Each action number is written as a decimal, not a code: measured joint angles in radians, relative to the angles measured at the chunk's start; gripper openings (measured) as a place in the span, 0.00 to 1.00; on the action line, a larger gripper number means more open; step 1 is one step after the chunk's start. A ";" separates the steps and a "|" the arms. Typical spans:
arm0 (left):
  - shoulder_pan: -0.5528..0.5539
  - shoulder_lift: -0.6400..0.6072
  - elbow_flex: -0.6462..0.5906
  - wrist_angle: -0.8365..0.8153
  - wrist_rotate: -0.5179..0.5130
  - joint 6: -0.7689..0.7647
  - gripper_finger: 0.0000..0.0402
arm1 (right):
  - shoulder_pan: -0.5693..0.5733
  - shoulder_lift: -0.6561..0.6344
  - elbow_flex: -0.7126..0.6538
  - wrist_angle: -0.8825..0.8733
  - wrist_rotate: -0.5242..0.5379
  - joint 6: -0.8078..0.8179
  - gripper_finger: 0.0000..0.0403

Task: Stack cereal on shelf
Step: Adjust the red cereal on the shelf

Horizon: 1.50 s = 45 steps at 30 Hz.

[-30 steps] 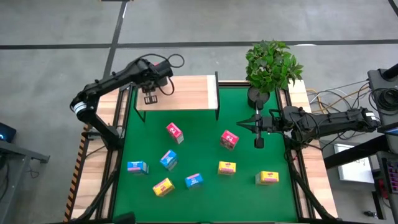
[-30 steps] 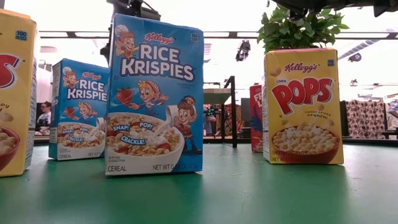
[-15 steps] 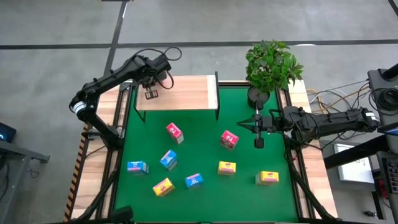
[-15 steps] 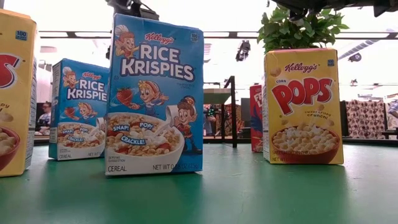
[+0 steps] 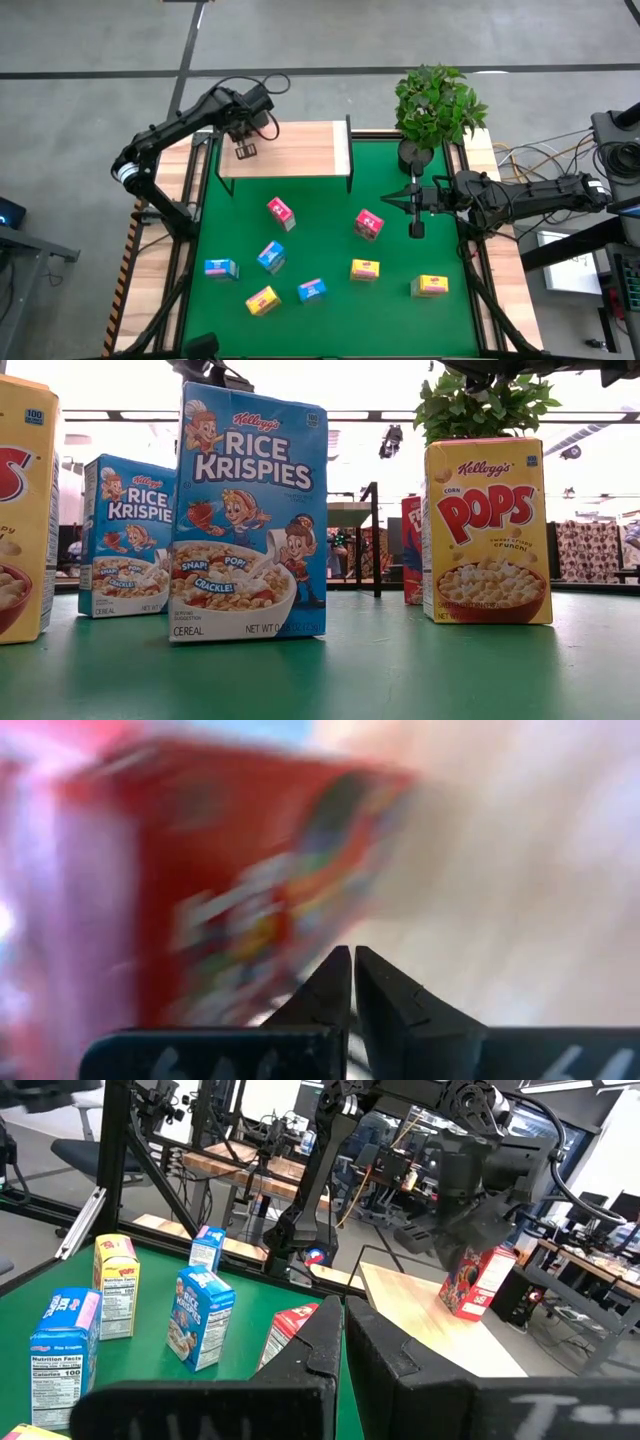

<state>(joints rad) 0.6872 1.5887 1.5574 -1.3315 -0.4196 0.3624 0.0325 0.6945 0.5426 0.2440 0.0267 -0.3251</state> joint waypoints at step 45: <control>-0.215 -0.091 -0.042 0.271 -0.062 -0.078 0.00 | 0.000 0.000 0.000 0.023 0.001 0.027 0.02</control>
<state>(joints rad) 0.4722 1.4975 1.5158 -1.0606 -0.4820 0.2840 0.0322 0.6949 0.5430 0.2672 0.0273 -0.2981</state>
